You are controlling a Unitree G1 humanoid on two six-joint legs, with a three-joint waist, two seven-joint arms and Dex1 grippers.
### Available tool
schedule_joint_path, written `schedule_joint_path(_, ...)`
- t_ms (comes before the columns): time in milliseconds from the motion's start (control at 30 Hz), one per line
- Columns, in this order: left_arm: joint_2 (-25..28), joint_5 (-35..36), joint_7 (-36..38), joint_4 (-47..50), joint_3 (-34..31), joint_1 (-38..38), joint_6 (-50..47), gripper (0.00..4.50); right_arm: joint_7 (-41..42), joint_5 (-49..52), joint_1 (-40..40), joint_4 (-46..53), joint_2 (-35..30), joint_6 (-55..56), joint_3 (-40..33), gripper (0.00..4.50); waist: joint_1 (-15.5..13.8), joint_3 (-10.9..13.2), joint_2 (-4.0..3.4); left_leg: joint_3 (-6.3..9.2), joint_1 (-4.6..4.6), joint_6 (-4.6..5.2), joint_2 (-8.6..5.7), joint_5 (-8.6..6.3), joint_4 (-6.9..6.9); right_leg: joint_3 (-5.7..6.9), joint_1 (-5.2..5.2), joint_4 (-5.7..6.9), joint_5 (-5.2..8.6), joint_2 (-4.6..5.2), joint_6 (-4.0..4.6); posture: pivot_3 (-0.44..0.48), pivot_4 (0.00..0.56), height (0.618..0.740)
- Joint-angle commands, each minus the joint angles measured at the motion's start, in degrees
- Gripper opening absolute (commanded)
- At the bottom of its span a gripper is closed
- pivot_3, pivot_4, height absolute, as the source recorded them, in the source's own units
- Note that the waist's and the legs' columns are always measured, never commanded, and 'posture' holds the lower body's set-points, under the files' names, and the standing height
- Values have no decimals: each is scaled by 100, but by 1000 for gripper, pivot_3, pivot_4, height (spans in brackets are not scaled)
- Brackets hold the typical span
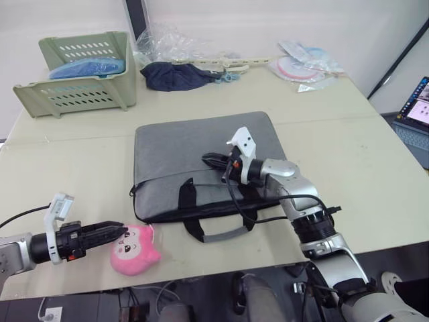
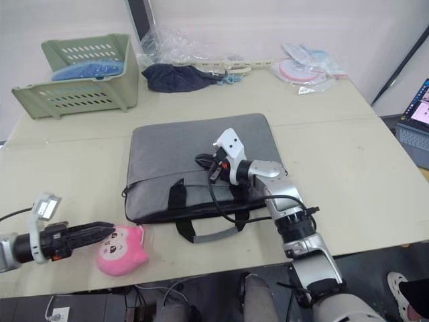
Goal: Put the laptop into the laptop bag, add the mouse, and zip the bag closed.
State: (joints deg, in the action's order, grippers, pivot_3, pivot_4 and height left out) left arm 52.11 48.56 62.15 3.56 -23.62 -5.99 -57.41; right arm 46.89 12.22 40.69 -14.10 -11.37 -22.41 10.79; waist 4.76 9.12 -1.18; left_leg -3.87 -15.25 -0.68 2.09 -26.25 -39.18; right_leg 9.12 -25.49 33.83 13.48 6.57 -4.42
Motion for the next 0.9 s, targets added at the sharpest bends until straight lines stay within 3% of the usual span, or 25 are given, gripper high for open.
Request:
schedule_joint_path(33,-35,-83,17,60,156,-3,82,2921,-33,-156,-269,-199,-63,-263,189,0,4,-1,2,0,0,0,1,0,0,1,0,0,0,-1,0,0,150,740)
schedule_joint_path(467,71,239,292,170,-71,-223,-134,2921,-60,-178,-231,-297,-48,-218,174,0,3,-3,5,1,1,0,1,0,0,0,0,0,0,0,0,0,150,740)
schedule_joint_path(567,65,240,287,202,-79,-270,-161,2088,-61,-179,-234,-310,-49,-207,170,0,2,-3,6,1,1,0,1,0,0,0,0,0,0,0,0,0,150,740)
schedule_joint_path(600,69,252,298,240,-69,-311,-191,1544,-58,-181,-242,-313,-56,-199,169,0,3,-3,5,1,1,0,1,0,0,0,0,0,0,0,0,0,150,740)
schedule_joint_path(733,94,273,342,356,-30,-413,-244,61,-66,-186,-238,-333,-58,-188,161,0,1,-2,4,1,1,0,1,0,0,0,0,1,0,0,0,0,150,740)
schedule_joint_path(900,84,305,348,370,-49,-406,-286,61,-68,-190,-235,-345,-55,-177,161,0,0,-3,5,1,1,0,1,0,-1,-2,0,1,0,0,0,0,150,740)
